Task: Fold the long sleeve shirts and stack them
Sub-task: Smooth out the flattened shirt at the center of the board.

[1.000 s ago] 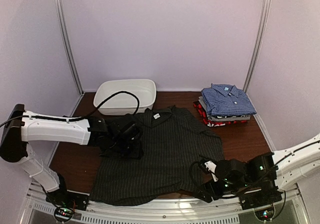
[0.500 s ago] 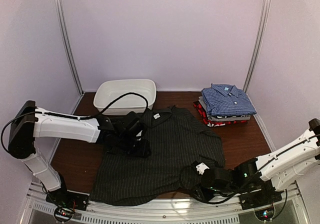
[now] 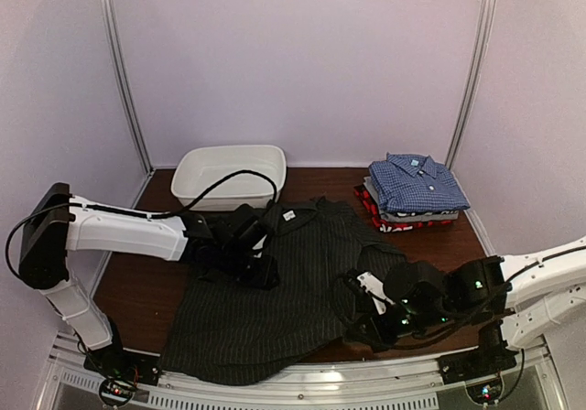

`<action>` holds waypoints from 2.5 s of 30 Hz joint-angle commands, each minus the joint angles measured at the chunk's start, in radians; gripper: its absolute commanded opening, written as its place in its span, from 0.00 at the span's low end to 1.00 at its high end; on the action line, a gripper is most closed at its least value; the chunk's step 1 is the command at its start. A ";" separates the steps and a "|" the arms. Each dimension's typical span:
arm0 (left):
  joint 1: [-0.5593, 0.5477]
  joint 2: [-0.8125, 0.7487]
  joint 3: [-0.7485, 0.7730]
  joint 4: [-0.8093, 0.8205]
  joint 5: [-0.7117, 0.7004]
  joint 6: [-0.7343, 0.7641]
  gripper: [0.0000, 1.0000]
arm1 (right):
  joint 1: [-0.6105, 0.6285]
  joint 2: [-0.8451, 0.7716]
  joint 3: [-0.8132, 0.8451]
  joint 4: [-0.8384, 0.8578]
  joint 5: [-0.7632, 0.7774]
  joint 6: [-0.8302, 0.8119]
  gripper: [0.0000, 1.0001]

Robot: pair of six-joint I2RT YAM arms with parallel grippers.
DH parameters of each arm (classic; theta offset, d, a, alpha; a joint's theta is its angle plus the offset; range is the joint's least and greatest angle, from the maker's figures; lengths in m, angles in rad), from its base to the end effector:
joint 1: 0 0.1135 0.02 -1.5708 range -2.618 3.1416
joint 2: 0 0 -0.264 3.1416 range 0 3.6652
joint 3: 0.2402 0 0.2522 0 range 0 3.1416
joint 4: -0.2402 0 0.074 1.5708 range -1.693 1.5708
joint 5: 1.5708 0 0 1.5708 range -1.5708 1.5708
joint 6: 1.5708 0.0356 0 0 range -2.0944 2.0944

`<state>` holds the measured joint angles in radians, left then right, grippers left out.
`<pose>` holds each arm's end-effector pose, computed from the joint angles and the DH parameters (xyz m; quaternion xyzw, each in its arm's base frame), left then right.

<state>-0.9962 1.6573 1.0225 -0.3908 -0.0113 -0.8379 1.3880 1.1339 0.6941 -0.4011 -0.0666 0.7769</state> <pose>0.1810 -0.2789 0.1858 0.0746 0.9602 -0.2104 0.1681 0.0392 0.2251 0.2211 -0.2922 0.8868 0.3296 0.1399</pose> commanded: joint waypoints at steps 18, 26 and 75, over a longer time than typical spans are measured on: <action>0.007 0.050 0.028 0.025 0.066 0.057 0.46 | -0.092 -0.029 0.042 -0.238 -0.103 -0.012 0.52; 0.007 0.061 0.039 0.029 0.076 0.063 0.46 | -0.110 0.062 0.094 -0.229 0.010 -0.030 0.43; 0.027 0.024 -0.039 0.098 -0.026 -0.005 0.45 | -0.465 0.197 -0.046 0.277 0.084 -0.024 0.47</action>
<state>-0.9741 1.6752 0.9771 -0.3313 -0.0303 -0.8429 0.9874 1.4685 0.7322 -0.1295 -0.0589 0.7334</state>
